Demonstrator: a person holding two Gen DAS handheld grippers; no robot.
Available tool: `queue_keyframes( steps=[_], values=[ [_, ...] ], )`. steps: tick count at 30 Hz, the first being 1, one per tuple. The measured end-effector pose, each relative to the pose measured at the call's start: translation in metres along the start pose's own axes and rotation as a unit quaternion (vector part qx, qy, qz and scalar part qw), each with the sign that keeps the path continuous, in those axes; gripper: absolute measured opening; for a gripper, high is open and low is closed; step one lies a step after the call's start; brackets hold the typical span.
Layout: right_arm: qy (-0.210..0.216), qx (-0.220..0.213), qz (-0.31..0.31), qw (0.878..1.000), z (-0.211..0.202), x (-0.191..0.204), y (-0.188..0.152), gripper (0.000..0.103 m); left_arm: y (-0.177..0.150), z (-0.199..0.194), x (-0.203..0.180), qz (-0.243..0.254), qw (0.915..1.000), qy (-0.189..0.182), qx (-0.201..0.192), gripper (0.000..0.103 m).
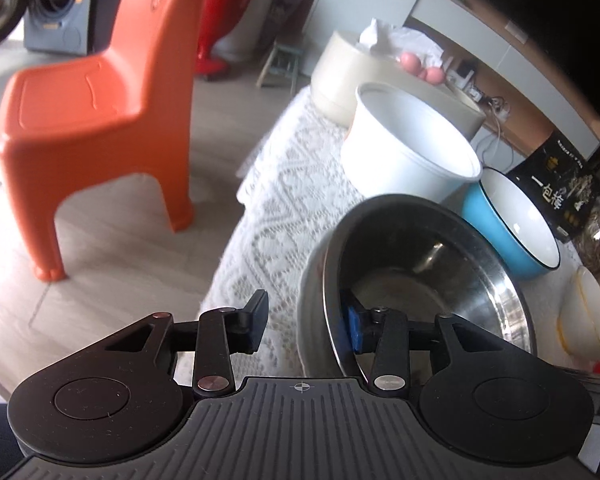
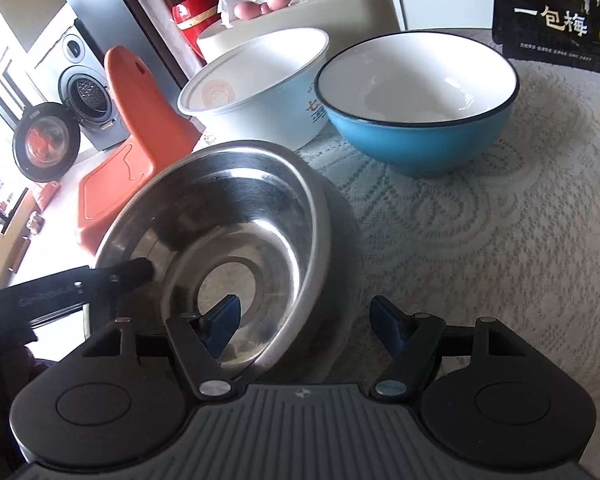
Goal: Organize plates and bowls
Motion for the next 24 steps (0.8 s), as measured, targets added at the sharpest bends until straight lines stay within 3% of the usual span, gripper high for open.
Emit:
queue_keyframes(
  steps=[7, 19, 24],
  values=[
    [0.016, -0.009, -0.018, 1.0, -0.001, 0.015, -0.002, 0.071, -0.001, 0.004, 0.001, -0.018, 0.9992, -0.027, 0.024, 0.03],
    [0.02, -0.003, -0.03, 0.999, -0.013, 0.024, -0.021, 0.071, -0.008, -0.013, -0.006, -0.004, 0.9997, -0.008, 0.024, 0.036],
    [0.013, -0.007, -0.013, 1.0, -0.024, 0.012, -0.03, 0.071, -0.019, -0.019, -0.021, 0.014, 0.9992, -0.02, 0.032, 0.037]
  ],
)
Point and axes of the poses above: each gripper's, at about its wrist camera, not at the fingertips, and z roughly the way its jaws point, x to its left, y to its top, the point moved 2 cm from there along z, roughly the way its jaws point, and after that the axes turned 15 degrees about -z, right-handed, at the moved point
